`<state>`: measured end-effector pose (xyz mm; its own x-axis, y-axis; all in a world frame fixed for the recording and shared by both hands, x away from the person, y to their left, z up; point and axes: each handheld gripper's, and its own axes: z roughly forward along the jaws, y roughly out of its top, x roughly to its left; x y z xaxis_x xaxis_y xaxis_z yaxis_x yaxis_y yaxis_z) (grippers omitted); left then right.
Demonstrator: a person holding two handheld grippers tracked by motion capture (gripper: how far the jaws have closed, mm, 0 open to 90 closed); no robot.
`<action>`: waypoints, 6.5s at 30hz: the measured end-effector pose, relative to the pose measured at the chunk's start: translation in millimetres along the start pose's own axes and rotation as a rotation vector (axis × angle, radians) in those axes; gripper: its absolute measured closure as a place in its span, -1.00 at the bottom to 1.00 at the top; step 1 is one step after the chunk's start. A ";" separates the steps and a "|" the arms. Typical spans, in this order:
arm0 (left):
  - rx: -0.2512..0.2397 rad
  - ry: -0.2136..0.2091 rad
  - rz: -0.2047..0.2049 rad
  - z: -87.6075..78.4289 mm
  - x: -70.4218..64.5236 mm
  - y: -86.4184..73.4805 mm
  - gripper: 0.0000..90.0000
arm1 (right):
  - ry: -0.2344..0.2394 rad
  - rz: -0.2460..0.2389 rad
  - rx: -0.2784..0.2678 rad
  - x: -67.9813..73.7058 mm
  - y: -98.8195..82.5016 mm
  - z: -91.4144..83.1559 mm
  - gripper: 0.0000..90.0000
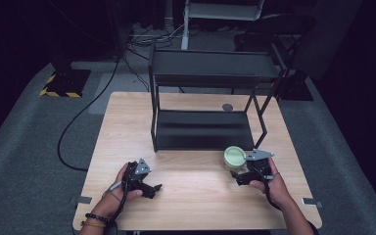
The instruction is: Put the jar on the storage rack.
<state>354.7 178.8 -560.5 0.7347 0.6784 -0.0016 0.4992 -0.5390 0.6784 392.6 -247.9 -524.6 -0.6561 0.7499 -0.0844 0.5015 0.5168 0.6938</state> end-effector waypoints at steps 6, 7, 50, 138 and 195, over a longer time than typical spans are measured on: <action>0.000 0.001 0.000 0.0 0.0 0.0 -1.00 | 0.001 -0.001 0.011 0.2 -0.9 3.3 -0.94; -0.001 0.001 0.001 0.1 0.0 0.0 -1.00 | 0.002 0.003 0.013 -0.3 -1.1 4.0 -0.94; -0.002 0.002 0.000 0.2 -0.1 0.1 -1.00 | 0.046 0.057 0.000 1.6 20.1 29.5 -0.92; -0.001 0.002 -0.003 0.1 -0.3 0.1 -1.00 | 0.044 0.067 -0.037 -5.5 19.9 28.7 -0.75; 0.000 0.002 -0.002 0.1 -0.2 0.0 -1.00 | -0.003 0.011 -0.049 1.6 58.6 6.6 -0.75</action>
<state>354.6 178.5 -560.6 0.7326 0.6806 -0.0016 0.5007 -0.5374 0.6786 424.7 -213.7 -488.8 -0.6487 0.7570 -0.0788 0.4802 0.4874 0.7292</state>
